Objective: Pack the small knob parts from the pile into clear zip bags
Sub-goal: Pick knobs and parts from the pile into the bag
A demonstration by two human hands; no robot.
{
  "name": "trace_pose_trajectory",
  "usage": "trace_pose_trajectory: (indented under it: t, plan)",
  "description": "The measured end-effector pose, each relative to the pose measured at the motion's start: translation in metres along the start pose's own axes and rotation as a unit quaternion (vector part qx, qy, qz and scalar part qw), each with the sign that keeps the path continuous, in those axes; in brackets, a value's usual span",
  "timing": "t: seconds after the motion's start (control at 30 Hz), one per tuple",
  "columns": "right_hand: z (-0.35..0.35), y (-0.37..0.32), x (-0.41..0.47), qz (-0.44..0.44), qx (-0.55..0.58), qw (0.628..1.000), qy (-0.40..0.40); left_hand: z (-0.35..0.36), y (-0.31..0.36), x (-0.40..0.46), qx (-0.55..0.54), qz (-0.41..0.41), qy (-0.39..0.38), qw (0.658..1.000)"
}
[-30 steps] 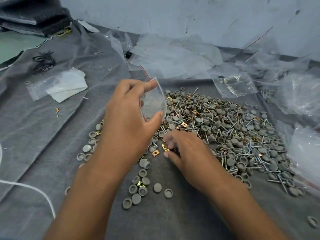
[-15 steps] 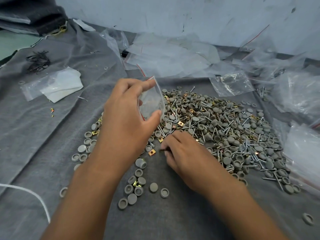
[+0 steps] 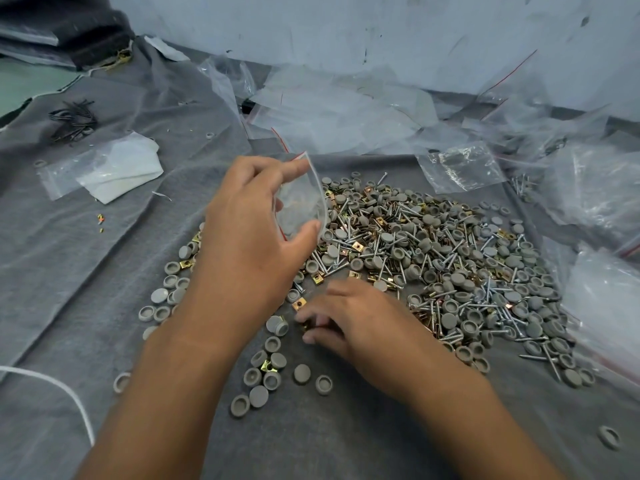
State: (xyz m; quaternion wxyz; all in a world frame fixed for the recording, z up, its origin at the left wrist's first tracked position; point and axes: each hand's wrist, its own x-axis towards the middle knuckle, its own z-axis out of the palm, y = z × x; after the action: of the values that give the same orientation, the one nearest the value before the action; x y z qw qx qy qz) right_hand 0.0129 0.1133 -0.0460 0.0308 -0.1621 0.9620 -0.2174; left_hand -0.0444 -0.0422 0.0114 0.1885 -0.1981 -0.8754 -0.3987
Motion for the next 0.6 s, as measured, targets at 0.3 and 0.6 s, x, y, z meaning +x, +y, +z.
trace_pose_trajectory:
  t: [0.3, 0.6]
  plan:
    - [-0.037, -0.004, 0.007, -0.037, 0.135, 0.916, 0.375, 0.005, 0.0, -0.001, 0.009, 0.023, -0.065, 0.998]
    - [-0.034, -0.005, 0.014, -0.004, 0.091, 0.92, 0.381, 0.009, 0.003, -0.003, 0.028, 0.038, -0.111, 0.993]
